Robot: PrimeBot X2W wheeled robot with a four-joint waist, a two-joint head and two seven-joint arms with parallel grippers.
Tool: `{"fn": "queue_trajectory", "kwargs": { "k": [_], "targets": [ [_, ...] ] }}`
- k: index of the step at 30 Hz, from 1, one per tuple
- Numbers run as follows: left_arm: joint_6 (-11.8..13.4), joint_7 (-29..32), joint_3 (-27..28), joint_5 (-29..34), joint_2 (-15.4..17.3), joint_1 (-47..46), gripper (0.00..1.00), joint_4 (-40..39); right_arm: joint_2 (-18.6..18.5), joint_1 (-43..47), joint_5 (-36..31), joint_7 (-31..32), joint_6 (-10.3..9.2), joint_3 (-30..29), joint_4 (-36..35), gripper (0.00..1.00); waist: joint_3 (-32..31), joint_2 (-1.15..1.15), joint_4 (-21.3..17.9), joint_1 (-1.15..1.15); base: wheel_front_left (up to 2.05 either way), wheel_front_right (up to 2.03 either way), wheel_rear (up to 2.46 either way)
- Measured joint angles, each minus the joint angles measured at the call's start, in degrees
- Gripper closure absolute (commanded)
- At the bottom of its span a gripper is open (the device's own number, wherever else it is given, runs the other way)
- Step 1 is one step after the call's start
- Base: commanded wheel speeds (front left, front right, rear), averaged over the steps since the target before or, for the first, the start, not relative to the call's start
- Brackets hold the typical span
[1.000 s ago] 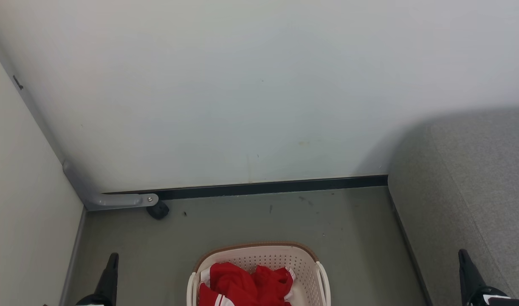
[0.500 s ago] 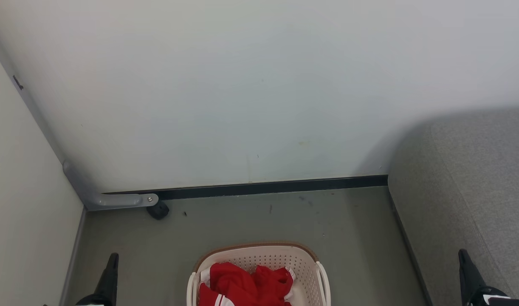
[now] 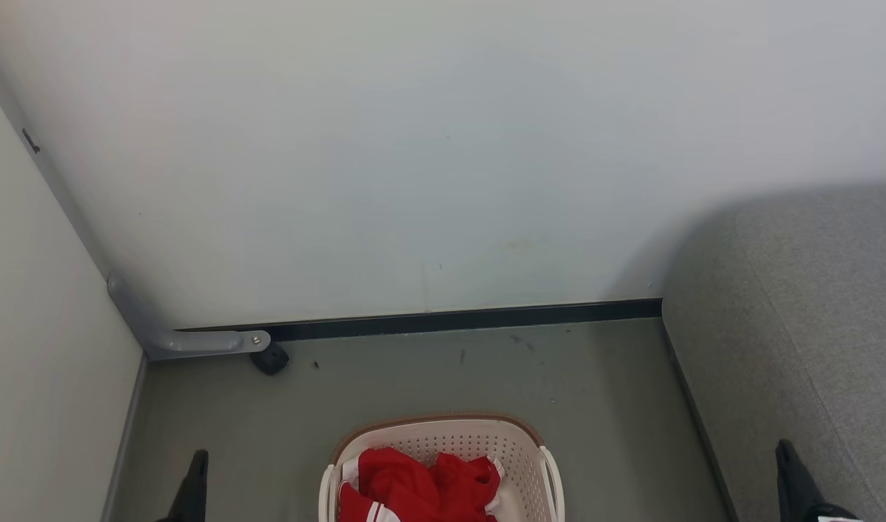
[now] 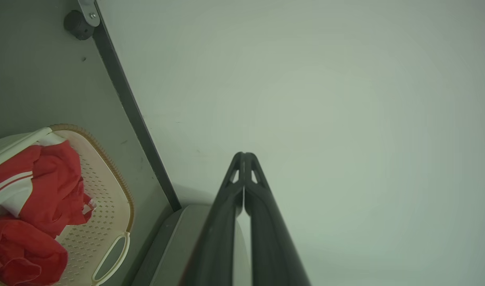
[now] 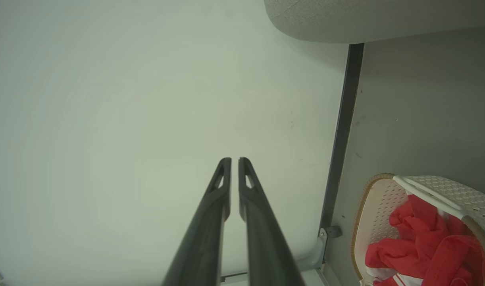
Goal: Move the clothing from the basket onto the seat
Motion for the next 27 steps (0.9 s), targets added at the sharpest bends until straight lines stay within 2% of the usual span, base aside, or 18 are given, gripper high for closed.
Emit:
{"fn": "queue_trajectory", "kwargs": {
  "k": [6, 27],
  "targets": [
    [0.1, 0.0, -0.2, 0.0, -0.7, 2.8, 0.0, 2.6, 1.0, 2.5, 0.0, 0.0, -0.09, 0.4, 2.4, 0.0, 0.0, 0.0, 0.0, 0.0, 0.0, 0.0, 0.0],
    [0.1, -3.5, -2.3, 1.3, -0.3, 2.4, 0.0, -1.5, 0.6, 1.0, 0.0, -3.8, -0.08, 3.9, -0.6, 0.0, -0.1, 0.0, 0.1, 0.0, 0.0, 0.0, 0.0]
  ]
}}
